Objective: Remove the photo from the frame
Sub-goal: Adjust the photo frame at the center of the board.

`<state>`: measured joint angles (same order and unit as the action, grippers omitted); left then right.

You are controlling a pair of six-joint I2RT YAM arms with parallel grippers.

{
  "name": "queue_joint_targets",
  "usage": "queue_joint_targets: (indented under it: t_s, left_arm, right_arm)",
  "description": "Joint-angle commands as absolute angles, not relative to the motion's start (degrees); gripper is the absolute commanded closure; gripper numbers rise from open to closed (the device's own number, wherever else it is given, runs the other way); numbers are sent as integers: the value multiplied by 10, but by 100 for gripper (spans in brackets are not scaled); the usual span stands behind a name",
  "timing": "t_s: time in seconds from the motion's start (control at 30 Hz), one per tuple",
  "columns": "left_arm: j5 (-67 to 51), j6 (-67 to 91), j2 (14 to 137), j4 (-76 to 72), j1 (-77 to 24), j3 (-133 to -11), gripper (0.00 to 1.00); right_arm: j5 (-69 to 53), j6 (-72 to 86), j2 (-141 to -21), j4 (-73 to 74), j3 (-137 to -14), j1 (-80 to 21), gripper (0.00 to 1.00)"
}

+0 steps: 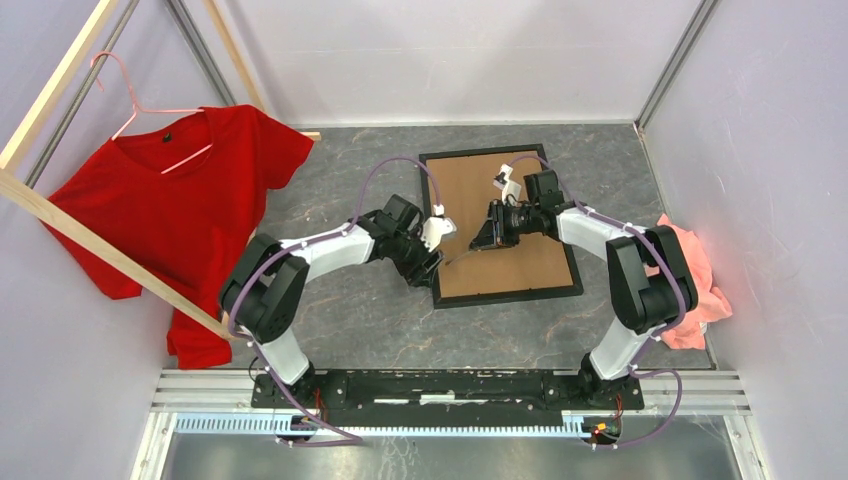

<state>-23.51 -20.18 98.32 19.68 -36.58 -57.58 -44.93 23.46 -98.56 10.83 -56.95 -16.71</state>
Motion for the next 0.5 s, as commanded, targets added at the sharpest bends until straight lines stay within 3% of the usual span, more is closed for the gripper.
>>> queue_joint_targets:
  t_s: [0.0, 0.2, 0.47]
  left_arm:
    - [-277, -127, 976, 157, -328, -618, 36]
    - [-339, -17, 1039, 165, -255, -686, 36]
    - [-378, 74, 1104, 145, -248, -734, 37]
  right_arm:
    - [-456, 225, -992, 74, -561, -168, 100]
    - [-471, 258, -1018, 61, -582, -170, 100]
    - [-483, 304, -1040, 57, -600, -170, 100]
